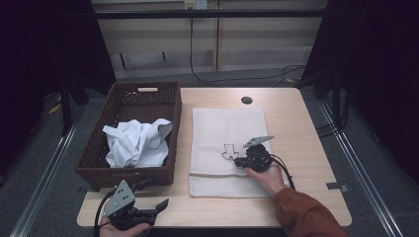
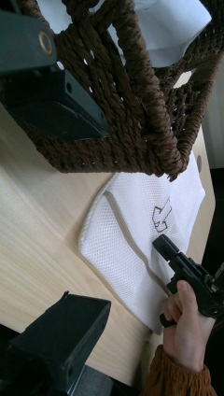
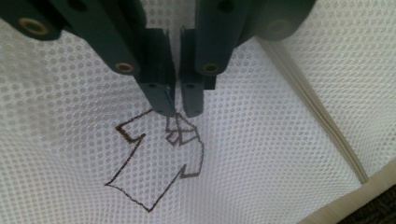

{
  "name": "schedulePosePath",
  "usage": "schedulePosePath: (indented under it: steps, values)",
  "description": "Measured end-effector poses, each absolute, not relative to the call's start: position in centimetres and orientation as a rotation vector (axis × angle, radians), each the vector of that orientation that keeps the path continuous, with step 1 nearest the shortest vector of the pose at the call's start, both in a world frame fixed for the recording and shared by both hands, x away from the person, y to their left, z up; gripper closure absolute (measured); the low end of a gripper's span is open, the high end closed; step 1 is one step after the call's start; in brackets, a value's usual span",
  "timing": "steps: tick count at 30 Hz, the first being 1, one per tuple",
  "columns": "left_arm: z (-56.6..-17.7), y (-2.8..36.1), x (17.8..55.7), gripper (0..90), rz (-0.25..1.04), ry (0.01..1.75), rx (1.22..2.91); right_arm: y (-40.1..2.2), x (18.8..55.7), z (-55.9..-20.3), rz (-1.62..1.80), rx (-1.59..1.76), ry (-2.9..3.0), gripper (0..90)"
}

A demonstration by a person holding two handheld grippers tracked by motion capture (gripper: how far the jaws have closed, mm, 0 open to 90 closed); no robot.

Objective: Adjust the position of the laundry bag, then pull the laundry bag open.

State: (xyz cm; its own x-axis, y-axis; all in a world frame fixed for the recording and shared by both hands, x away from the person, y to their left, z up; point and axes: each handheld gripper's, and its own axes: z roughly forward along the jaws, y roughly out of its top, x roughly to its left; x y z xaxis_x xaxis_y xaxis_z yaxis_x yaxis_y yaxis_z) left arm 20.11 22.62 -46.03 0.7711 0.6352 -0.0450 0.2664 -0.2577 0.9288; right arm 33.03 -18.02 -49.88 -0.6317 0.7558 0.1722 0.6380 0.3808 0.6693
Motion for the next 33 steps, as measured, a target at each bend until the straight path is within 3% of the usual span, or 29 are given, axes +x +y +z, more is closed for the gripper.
schedulePosePath:
  steps: [2, 4, 5, 10, 15, 20, 22, 26, 33]
  values:
    - [-46.0, 22.6, 20.1, 14.3, 0.411, 0.696, 1.843, -18.2, 32.9, -49.6, 1.108, 1.252, 2.452, 71.6]
    - [-46.0, 22.6, 20.1, 14.4, 0.415, 0.696, 1.848, -18.4, 32.9, -49.4, 1.115, 1.246, 2.449, 69.9]
    - [-46.0, 22.6, 20.0, 14.4, 0.420, 0.699, 1.849, -18.7, 32.7, -48.9, 1.151, 1.228, 2.430, 64.0]
    - [-46.1, 22.5, 20.1, 15.9, 0.405, 0.680, 1.855, -19.9, 32.3, -48.1, 1.224, 1.215, 2.426, 52.7]
    - [-46.2, 22.5, 20.1, 22.0, 0.403, 0.684, 1.854, -21.3, 31.5, -47.3, 1.290, 1.190, 2.410, 48.7]
    - [-46.0, 22.0, 20.1, 21.6, 0.400, 0.664, 1.849, -22.4, 30.9, -46.6, 1.321, 1.207, 2.380, 49.8]
    - [-45.8, 21.7, 20.1, 28.4, 0.396, 0.646, 1.847, -23.1, 30.7, -46.2, 1.325, 1.218, 2.373, 56.8]
    - [-45.7, 20.3, 20.5, 30.8, 0.348, 0.617, 1.880, -24.5, 29.8, -45.7, 1.343, 1.235, 2.361, 62.2]
    - [-45.5, 18.2, 21.7, 37.0, 0.323, 0.614, 1.921, -26.5, 28.6, -45.2, 1.345, 1.284, 2.351, 65.6]
